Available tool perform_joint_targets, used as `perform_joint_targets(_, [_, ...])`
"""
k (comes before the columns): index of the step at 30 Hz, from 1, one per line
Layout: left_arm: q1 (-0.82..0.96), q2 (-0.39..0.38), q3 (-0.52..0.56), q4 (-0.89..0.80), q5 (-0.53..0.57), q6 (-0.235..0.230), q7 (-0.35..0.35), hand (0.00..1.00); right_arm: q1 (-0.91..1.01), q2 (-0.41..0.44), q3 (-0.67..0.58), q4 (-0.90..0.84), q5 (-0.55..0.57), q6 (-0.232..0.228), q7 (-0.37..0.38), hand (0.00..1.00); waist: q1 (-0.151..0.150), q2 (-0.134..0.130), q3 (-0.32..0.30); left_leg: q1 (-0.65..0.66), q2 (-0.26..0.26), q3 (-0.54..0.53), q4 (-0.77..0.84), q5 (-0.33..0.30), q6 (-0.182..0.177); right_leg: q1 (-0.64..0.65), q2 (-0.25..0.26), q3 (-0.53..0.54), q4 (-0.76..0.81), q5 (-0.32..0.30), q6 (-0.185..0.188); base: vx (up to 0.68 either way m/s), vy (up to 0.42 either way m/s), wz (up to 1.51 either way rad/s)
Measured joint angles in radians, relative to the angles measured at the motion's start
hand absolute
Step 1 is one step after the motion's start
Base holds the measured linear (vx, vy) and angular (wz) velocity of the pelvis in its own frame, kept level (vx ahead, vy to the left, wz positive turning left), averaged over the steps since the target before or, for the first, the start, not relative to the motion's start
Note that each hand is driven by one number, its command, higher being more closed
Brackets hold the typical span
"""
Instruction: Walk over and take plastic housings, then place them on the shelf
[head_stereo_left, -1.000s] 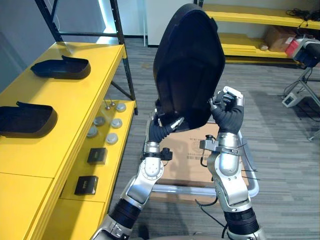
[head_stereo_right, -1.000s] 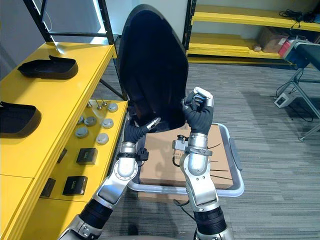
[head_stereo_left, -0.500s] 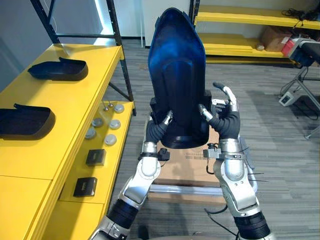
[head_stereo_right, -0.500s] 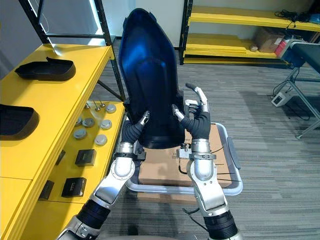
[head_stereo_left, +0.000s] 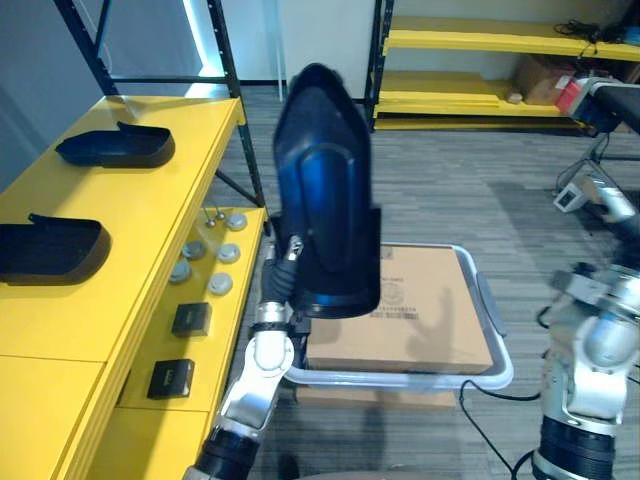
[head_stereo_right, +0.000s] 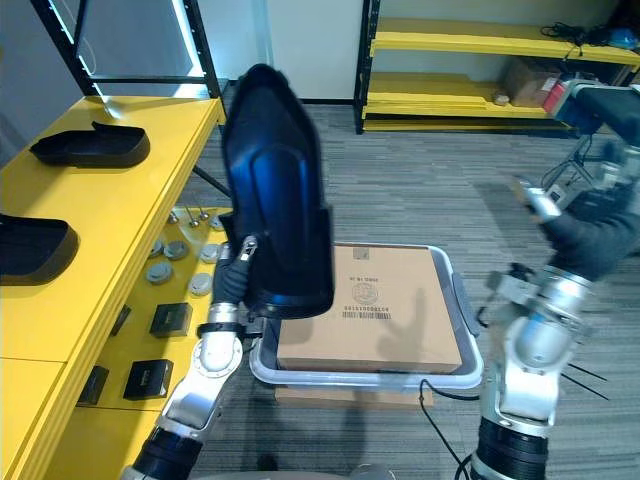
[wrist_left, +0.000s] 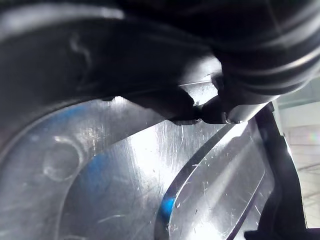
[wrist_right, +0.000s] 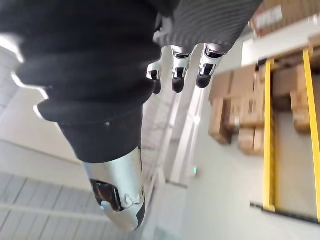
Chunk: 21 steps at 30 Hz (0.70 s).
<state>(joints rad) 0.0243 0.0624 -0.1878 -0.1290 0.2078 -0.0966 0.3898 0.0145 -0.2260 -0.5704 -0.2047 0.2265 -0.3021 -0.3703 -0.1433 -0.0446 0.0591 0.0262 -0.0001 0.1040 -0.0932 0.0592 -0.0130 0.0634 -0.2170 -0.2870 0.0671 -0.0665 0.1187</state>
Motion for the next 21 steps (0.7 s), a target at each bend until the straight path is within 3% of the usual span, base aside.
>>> perform_joint_targets(5, [0.064, -0.003, 0.034, -0.033, -0.001, -0.003, -0.019, 1.00, 0.182, 0.038, 0.003, 0.343, 0.039, 0.110, 0.047, 0.00, -0.010, 0.026, -0.016, -0.016, 0.001, 0.001, 0.000, 0.000, 0.000, -0.015, 0.001, 0.001, 0.000, 0.001, 0.002, 0.03, 0.002, 0.00])
perform_joint_targets(7, [0.087, -0.005, 0.047, -0.041, -0.001, -0.004, -0.021, 1.00, 0.252, 0.086, 0.047, 0.457, 0.038, 0.148, 0.110, 0.00, -0.011, 0.032, -0.019, -0.015, 0.004, 0.001, 0.000, 0.000, 0.000, -0.014, 0.003, 0.001, 0.000, 0.001, 0.002, 0.00, 0.000, 0.00])
perform_joint_targets(12, [0.128, -0.019, 0.081, -0.041, -0.011, -0.012, -0.034, 1.00, 0.309, 0.146, 0.188, 0.704, -0.034, 0.188, 0.207, 0.00, -0.006, 0.029, -0.020, -0.010, 0.005, 0.005, 0.000, -0.001, -0.001, -0.011, 0.003, 0.013, 0.001, 0.001, 0.002, -0.02, 0.005, -0.01])
perform_joint_targets(13, [0.154, 0.007, 0.085, 0.005, -0.043, -0.019, -0.039, 1.00, 0.274, 0.197, 0.272, 1.008, -0.114, 0.237, 0.257, 0.00, -0.001, 0.025, -0.016, 0.021, 0.004, -0.007, -0.001, 0.000, -0.002, 0.023, 0.004, -0.007, -0.006, -0.006, -0.007, -0.08, 0.005, 0.16])
perform_joint_targets(18, [0.153, 0.021, 0.093, 0.031, -0.050, -0.022, -0.041, 1.00, 0.258, 0.210, 0.296, 1.024, -0.120, 0.243, 0.264, 0.00, 0.012, 0.019, -0.011, 0.020, 0.004, -0.019, -0.008, 0.003, -0.005, 0.026, 0.004, -0.017, -0.002, -0.016, -0.003, -0.04, -0.004, 0.09])
perform_joint_targets(21, [0.153, 0.019, 0.079, 0.032, -0.050, -0.024, -0.041, 1.00, 0.240, 0.206, 0.356, 1.070, -0.153, 0.242, 0.260, 0.00, 0.030, -0.001, -0.003, 0.012, -0.003, -0.080, -0.001, 0.009, -0.013, 0.055, -0.001, -0.075, 0.016, -0.040, 0.003, 0.04, -0.038, 0.59])
